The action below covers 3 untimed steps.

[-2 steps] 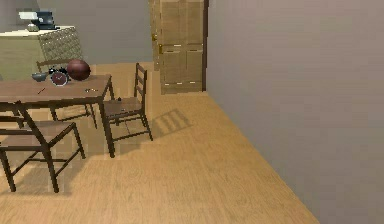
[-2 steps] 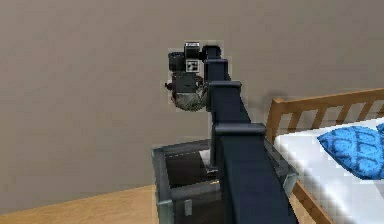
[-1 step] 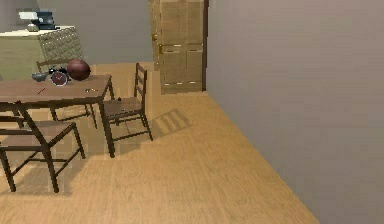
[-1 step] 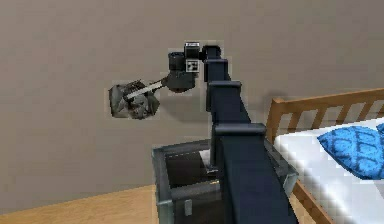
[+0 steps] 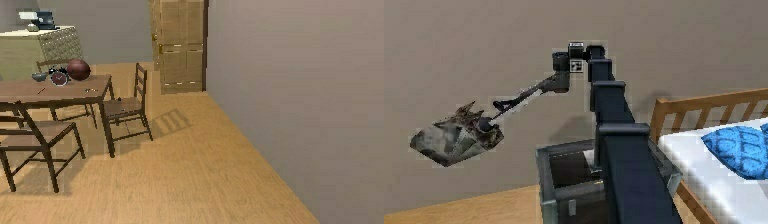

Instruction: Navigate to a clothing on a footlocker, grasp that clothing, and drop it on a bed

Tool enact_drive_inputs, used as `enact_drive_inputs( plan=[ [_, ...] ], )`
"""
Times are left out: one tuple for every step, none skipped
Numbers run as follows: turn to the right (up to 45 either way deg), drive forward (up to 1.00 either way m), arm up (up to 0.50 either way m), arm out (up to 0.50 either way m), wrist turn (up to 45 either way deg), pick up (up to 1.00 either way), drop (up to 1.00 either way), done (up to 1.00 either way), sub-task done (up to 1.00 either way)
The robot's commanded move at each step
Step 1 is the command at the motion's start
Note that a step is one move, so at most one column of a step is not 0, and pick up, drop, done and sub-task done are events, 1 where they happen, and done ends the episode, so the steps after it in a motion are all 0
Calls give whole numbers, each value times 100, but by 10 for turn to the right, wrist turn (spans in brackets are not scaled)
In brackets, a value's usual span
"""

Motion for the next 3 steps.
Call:
enact_drive_inputs(
  plan=[
    [0, 0, 0, 0, -390, 0, 0, 0, 0],
    [0, 0, 0, -38, 0, 0, 0, 0, 0],
    [0, 100, 0, 0, 0, 0, 0, 0, 0]
  ],
)
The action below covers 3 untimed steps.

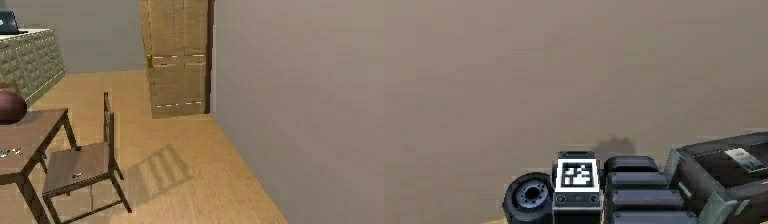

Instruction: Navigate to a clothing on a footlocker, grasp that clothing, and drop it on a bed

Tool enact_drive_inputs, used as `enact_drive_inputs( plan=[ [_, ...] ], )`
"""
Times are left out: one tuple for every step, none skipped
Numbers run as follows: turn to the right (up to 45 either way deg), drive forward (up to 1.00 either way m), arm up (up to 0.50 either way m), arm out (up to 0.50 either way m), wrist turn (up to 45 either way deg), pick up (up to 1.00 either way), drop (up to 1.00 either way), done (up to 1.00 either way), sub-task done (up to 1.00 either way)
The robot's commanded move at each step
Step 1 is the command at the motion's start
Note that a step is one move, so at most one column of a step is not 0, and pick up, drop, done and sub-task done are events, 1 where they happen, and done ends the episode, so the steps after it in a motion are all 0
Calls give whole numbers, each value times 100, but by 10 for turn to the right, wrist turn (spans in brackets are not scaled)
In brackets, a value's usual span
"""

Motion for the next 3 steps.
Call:
enact_drive_inputs(
  plan=[
    [30, 0, 0, 0, 0, 0, 0, 0, 0],
    [0, 100, 0, 0, 0, 0, 0, 0, 0],
    [0, 15, 0, 0, 0, 0, 0, 0, 0]
  ],
)
